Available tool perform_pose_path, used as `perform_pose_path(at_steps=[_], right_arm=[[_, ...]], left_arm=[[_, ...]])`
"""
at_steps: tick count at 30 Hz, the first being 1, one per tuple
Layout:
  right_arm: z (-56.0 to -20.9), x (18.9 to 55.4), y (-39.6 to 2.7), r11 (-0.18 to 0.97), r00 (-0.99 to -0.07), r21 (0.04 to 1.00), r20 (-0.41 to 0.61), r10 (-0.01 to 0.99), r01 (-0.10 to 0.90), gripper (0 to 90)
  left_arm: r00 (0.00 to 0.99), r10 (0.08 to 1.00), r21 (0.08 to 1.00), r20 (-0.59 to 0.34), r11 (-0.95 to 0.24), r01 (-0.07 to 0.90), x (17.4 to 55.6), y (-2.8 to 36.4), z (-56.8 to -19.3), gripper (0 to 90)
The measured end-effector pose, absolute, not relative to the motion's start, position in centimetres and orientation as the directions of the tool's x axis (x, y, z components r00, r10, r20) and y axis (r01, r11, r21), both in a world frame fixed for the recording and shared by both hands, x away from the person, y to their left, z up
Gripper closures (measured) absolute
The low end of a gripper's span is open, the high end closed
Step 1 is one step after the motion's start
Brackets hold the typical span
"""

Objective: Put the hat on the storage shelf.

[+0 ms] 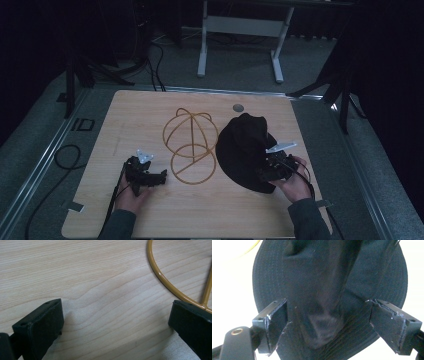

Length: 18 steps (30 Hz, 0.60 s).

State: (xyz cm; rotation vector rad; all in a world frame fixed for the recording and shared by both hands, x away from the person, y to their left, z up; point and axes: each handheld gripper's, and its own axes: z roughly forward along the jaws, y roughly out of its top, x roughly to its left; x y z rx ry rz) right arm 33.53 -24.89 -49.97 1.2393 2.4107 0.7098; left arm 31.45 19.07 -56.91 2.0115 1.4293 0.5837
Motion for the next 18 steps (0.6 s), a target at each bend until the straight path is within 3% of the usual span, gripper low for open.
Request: perform_pose_path(at_steps=[18], right_arm=[[-48.8, 35.9, -23.5, 0.498, -0.561, 0.554, -0.066, 0.825, 0.668, 13.3]], left_arm=[[0.323, 0.946, 0.689, 0.011, -0.241, 0.683, 31.5, 19.1, -56.9, 0.3]])
